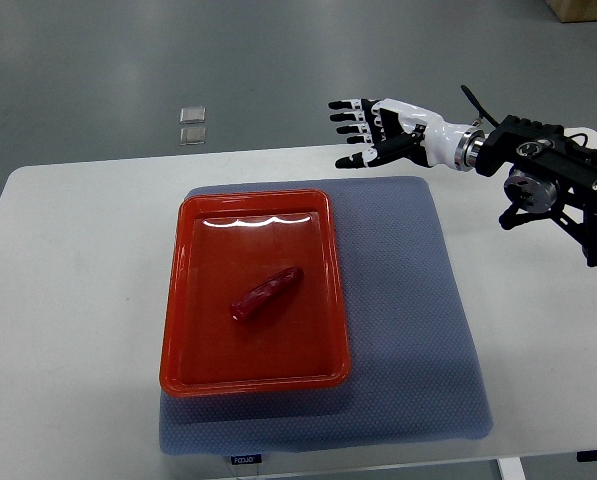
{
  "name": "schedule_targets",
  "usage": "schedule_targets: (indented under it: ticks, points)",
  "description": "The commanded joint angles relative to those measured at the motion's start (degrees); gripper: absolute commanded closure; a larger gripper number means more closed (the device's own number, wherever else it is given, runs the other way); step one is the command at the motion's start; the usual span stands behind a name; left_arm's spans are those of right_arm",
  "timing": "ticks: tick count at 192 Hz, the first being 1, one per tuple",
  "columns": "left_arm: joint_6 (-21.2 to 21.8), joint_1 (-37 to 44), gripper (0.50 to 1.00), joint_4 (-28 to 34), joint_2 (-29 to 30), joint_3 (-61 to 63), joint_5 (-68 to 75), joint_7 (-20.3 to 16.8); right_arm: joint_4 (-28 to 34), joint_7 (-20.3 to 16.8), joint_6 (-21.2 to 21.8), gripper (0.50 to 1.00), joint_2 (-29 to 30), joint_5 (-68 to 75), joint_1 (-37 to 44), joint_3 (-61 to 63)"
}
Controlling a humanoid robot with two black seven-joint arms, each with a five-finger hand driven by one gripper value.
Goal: Place red pepper on red tray
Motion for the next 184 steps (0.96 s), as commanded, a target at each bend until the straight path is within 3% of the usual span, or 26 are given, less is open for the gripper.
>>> schedule_targets:
  ticks: [1,53,184]
  points:
    - [0.0,0.0,0.5,0.01,0.0,0.0,0.02,-0.01,-2.06,-2.0,0.65,0.587,-0.28,12.92,-2.16,1.38]
    - [0.0,0.0,0.5,0.01,0.0,0.0,-0.07,-0.01,-6.28,-2.35,0.56,0.587,1.04,30.07,-6.38,2.79]
    - [0.0,0.0,0.5,0.01,0.0,0.0,-0.07,-0.01,-7.33,-1.82,0.48,0.587,4.29,30.51,-12.62,8.5]
